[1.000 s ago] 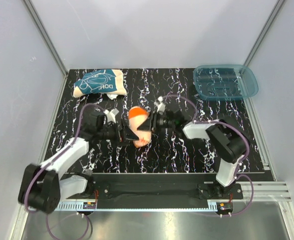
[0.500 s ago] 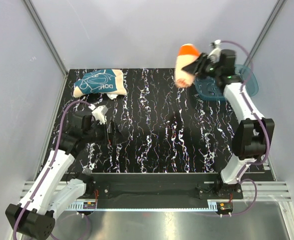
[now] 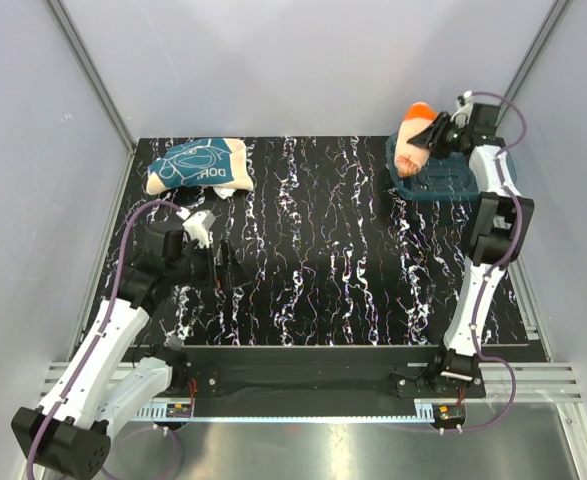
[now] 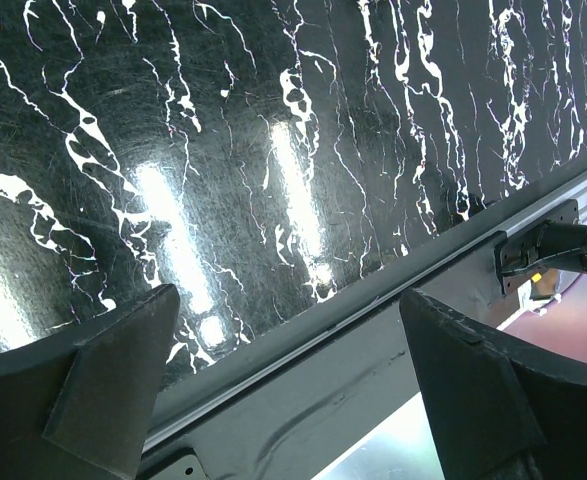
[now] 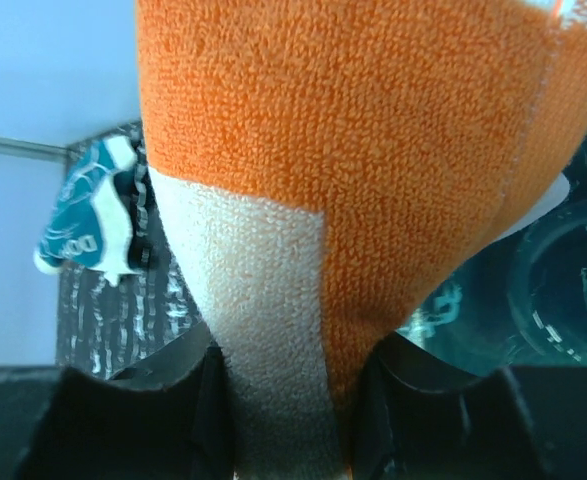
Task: Roll the towels
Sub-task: Place the rolled towel into the container
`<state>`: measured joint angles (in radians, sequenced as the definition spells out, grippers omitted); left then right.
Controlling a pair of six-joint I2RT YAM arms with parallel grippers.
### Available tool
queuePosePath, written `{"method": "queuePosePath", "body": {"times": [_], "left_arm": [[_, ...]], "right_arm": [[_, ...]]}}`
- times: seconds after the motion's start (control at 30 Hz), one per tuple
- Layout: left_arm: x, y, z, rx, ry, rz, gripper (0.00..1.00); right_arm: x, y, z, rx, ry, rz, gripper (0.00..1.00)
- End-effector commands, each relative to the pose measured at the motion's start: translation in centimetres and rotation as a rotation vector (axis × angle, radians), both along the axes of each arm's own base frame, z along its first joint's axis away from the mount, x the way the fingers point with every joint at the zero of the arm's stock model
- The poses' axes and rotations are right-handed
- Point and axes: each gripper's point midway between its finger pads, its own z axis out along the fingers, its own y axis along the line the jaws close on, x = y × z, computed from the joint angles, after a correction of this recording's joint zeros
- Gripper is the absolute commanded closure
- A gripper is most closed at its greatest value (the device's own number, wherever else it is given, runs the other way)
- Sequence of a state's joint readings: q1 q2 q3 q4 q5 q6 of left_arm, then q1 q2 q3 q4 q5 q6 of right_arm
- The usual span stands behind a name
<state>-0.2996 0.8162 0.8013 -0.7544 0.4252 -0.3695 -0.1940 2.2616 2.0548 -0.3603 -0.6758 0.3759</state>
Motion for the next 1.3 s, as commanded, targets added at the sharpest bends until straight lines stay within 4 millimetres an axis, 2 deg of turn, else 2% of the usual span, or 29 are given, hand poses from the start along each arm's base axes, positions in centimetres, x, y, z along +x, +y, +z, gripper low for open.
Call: {"method": "queuePosePath", "body": {"times": [0.0, 0.03, 0.07, 0.13, 0.2, 0.23, 0.27, 0.47, 0.53, 0.7, 0.73, 0.8, 0.83, 0.93, 0.97, 1.1, 1.13, 1.17, 1.2, 1.23, 1.27], "left_arm": [[0.7, -0.2, 0.2, -0.008, -0.03, -0.012, 0.01], [0.7, -0.2, 0.1, -0.006, -0.026, -0.011, 0.01], [0.7, -0.3, 0.1, -0.007, -0.026, -0.012, 0.01], [0.7, -0.2, 0.0, -0.007, -0.022, -0.009, 0.01], [0.8, -0.3, -0.1, -0.005, -0.02, -0.009, 0.01], [0.8, -0.2, -0.2, -0.003, -0.017, -0.007, 0.01], [0.8, -0.2, -0.3, -0.001, -0.011, -0.005, 0.01], [1.0, -0.2, -0.7, 0.006, 0.005, -0.003, 0.01], [1.0, -0.2, -0.7, 0.007, 0.005, 0.001, 0.01], [1.1, -0.1, -0.8, 0.008, 0.006, 0.003, 0.01], [1.0, -0.1, -0.8, 0.008, 0.008, 0.002, 0.01], [1.1, -0.1, -0.7, 0.007, 0.004, 0.004, 0.01], [1.1, -0.1, -0.6, 0.007, 0.003, 0.005, 0.01], [1.1, -0.1, -0.6, 0.007, 0.001, 0.005, 0.01], [1.1, -0.1, -0.6, 0.006, 0.0, 0.005, 0.01], [1.0, -0.1, -0.5, 0.005, -0.006, 0.005, 0.01], [1.1, -0.1, -0.4, 0.004, -0.012, 0.006, 0.01], [1.0, -0.1, -0.4, 0.002, -0.01, 0.006, 0.01], [1.0, -0.1, -0.4, 0.003, -0.01, 0.007, 0.01], [1.0, -0.1, -0.4, 0.003, -0.012, 0.007, 0.01], [1.0, -0.1, -0.3, 0.0, -0.016, 0.004, 0.01]], "right_arm": [[1.2, 0.3, -1.7, 0.008, -0.013, 0.078, 0.78], [1.6, 0.5, -4.1, 0.051, 0.023, 0.098, 0.77], [2.3, 0.1, -3.7, 0.069, 0.001, 0.106, 0.77], [2.7, 0.1, -4.7, 0.136, 0.02, 0.134, 0.78], [3.4, -0.4, -6.6, 0.16, 0.048, 0.138, 0.78], [3.3, -0.2, -8.7, 0.184, 0.092, 0.148, 0.78], [3.5, -0.3, -8.3, 0.185, 0.077, 0.157, 0.77], [2.4, -0.8, -13.4, 0.155, 0.196, 0.129, 0.76], [1.6, -0.6, -14.2, 0.211, 0.235, 0.151, 0.76], [0.5, -0.7, -15.4, 0.207, 0.296, 0.147, 0.72], [0.3, -0.7, -15.3, 0.202, 0.307, 0.143, 0.61], [0.0, -1.0, -16.1, 0.175, 0.328, 0.12, 0.48], [0.1, -1.2, -15.6, 0.162, 0.319, 0.113, 0.4], [-0.2, -1.4, -15.7, 0.139, 0.333, 0.092, 0.28], [-0.1, -1.7, -15.4, 0.128, 0.328, 0.087, 0.22], [-0.1, -2.5, -14.3, 0.074, 0.336, 0.047, 0.09], [-0.1, -2.9, -13.4, 0.051, 0.33, 0.025, 0.07], [-0.1, -3.1, -12.4, 0.038, 0.322, 0.009, 0.01], [-0.2, -3.2, -12.9, 0.031, 0.334, -0.001, 0.0], [-0.2, -3.4, -11.7, 0.018, 0.323, -0.013, 0.0], [-0.4, -3.6, -11.5, 0.008, 0.328, -0.023, 0.0]]}}
